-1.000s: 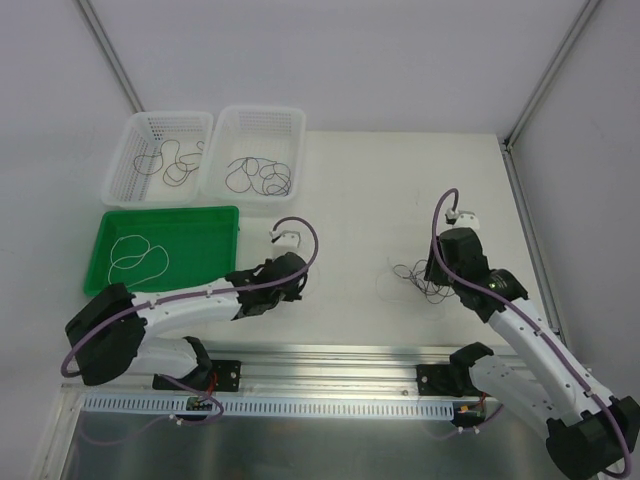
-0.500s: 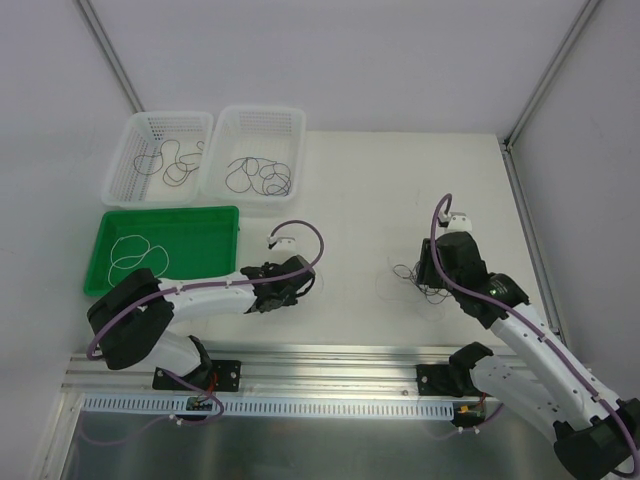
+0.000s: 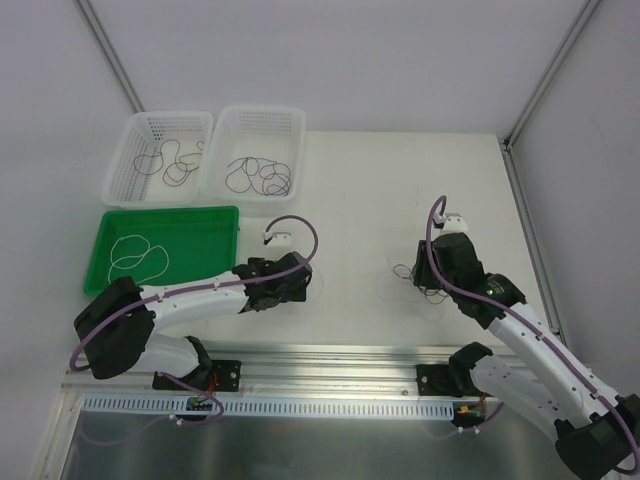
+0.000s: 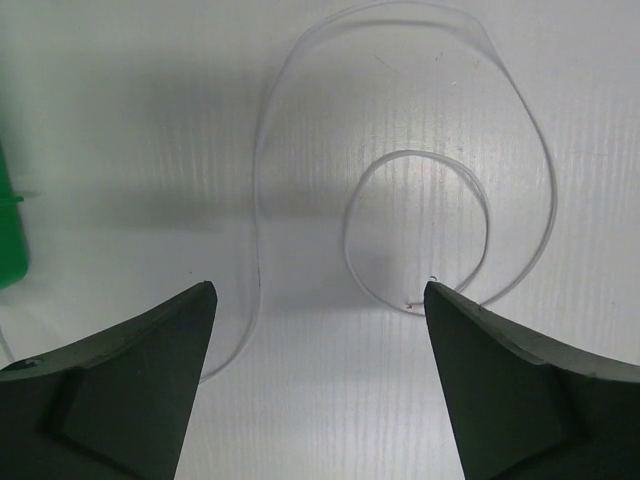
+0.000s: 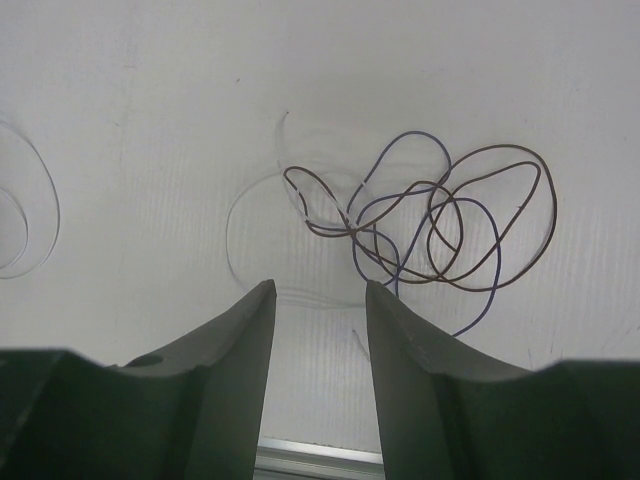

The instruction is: Untangle the cables

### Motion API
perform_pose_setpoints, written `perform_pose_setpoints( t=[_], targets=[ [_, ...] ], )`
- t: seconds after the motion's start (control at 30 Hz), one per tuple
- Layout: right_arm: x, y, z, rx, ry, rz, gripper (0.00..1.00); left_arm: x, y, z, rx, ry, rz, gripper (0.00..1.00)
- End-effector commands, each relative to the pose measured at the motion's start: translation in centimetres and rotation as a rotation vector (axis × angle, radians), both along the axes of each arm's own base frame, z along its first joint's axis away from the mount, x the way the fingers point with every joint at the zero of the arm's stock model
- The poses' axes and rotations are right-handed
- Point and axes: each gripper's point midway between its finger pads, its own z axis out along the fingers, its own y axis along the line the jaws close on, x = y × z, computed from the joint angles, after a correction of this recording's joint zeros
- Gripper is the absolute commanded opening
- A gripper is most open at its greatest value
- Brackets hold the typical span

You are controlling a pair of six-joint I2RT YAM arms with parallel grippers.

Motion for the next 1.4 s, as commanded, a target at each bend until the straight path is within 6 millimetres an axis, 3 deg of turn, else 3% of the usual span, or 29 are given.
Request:
perform_pose_setpoints(
  t=[0.0, 0.17, 0.33, 0.53, 0.67, 0.93, 1.1, 1.2, 1.37],
  targets=[
    [0.3, 0.7, 0.2, 0.014, -0.018, 0.027, 0.45, 0.5, 0.2, 1.1, 0.008, -0.029, 0.029, 0.87],
    [0.2, 0.9, 0.1, 0.023, -0.014, 0.036, 0.45, 0.7, -0.1, -0.6, 0.039, 0.03, 0.04, 0.82],
    [-0.1, 0.9, -0.1, 0.029, -0.014, 0.041, 0.64, 1.7, -0.8, -1.0, 0.071, 0.036, 0.044, 0.75],
    [-0.5, 0.6, -0.4, 0.026, -0.011, 0.038, 0.86, 1.7, -1.0, -3.0, 0.12, 0.085, 0.04, 0.61],
    [-0.6, 0.5, -0.3, 0.031, -0.019, 0.036, 0.89, 1.1, -1.1, -4.1, 0.125, 0.129, 0.034, 0.49],
    [-0.9, 0.1, 0.0, 0.032, -0.032, 0.031, 0.9, 0.3, -1.2, -5.4, 0.132, 0.183, 0.026, 0.0],
    [-1.1, 0.0, 0.0, 0.03, -0.033, 0.031, 0.9, 1.0, -1.8, -4.1, 0.116, 0.15, -0.002, 0.0],
    [-1.3, -0.1, 0.0, 0.027, -0.034, 0.033, 0.9, 2.0, -2.7, -1.4, 0.064, 0.083, -0.018, 0.0],
    [-1.4, -0.3, 0.5, 0.034, -0.047, 0.026, 0.9, 4.1, -3.2, 5.1, -0.048, -0.048, -0.027, 0.0]
  ],
)
